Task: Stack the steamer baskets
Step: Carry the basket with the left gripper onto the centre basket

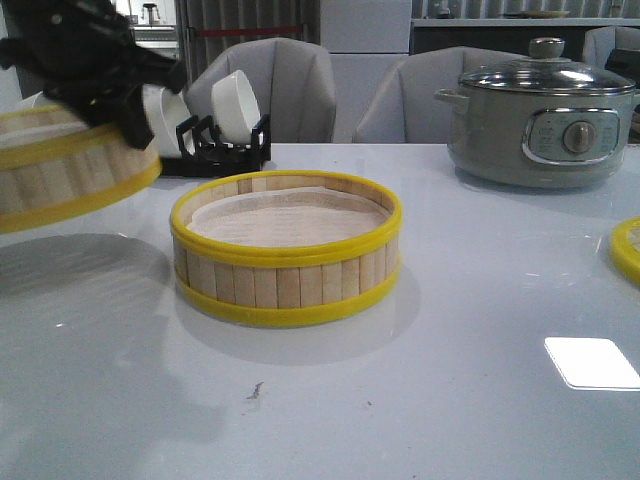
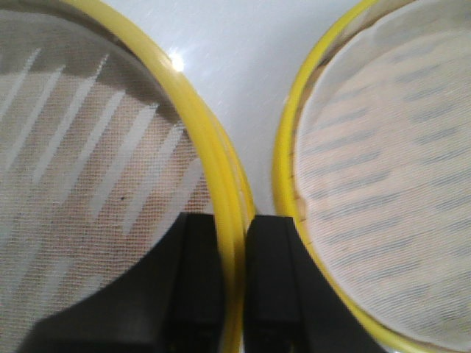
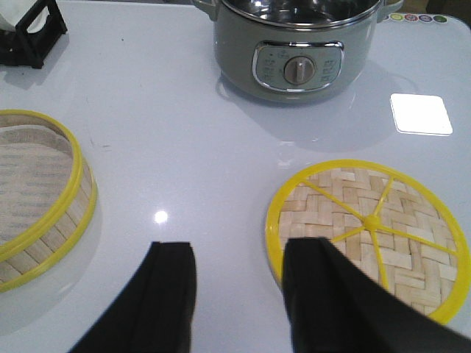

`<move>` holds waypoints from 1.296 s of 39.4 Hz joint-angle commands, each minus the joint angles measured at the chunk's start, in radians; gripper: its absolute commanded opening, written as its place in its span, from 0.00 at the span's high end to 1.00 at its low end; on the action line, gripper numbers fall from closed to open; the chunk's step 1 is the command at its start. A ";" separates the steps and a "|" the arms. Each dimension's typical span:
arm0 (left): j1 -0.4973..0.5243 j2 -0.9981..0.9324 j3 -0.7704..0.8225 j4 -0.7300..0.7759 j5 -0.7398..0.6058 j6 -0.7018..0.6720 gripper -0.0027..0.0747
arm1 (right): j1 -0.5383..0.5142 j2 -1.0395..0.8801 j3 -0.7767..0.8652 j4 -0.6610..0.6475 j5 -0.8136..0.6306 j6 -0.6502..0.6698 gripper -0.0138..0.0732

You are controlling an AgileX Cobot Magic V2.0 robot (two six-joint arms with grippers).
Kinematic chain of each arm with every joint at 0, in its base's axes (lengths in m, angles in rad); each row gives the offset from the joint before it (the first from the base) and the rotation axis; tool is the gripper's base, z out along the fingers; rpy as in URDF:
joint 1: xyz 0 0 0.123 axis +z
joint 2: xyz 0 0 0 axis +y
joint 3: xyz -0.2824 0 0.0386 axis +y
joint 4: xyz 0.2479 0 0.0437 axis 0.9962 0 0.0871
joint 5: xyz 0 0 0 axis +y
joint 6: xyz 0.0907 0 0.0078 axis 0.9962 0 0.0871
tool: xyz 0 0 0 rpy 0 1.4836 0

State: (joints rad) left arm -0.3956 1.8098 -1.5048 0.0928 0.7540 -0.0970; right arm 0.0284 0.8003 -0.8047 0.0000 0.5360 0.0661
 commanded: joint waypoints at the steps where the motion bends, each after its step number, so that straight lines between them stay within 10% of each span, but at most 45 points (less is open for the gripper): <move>1: -0.066 -0.051 -0.116 0.021 -0.021 -0.001 0.85 | 0.000 -0.003 -0.035 -0.008 -0.075 -0.007 0.39; 18: -0.333 -0.017 -0.191 0.012 -0.116 -0.001 0.85 | 0.000 -0.003 -0.035 -0.008 -0.075 -0.007 0.39; 51: -0.410 0.112 -0.191 -0.105 -0.197 -0.001 0.85 | 0.000 -0.003 -0.035 -0.008 -0.075 -0.007 0.39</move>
State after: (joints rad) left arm -0.7860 1.9821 -1.6580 0.0000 0.6622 -0.0993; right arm 0.0284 0.8003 -0.8047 0.0000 0.5378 0.0661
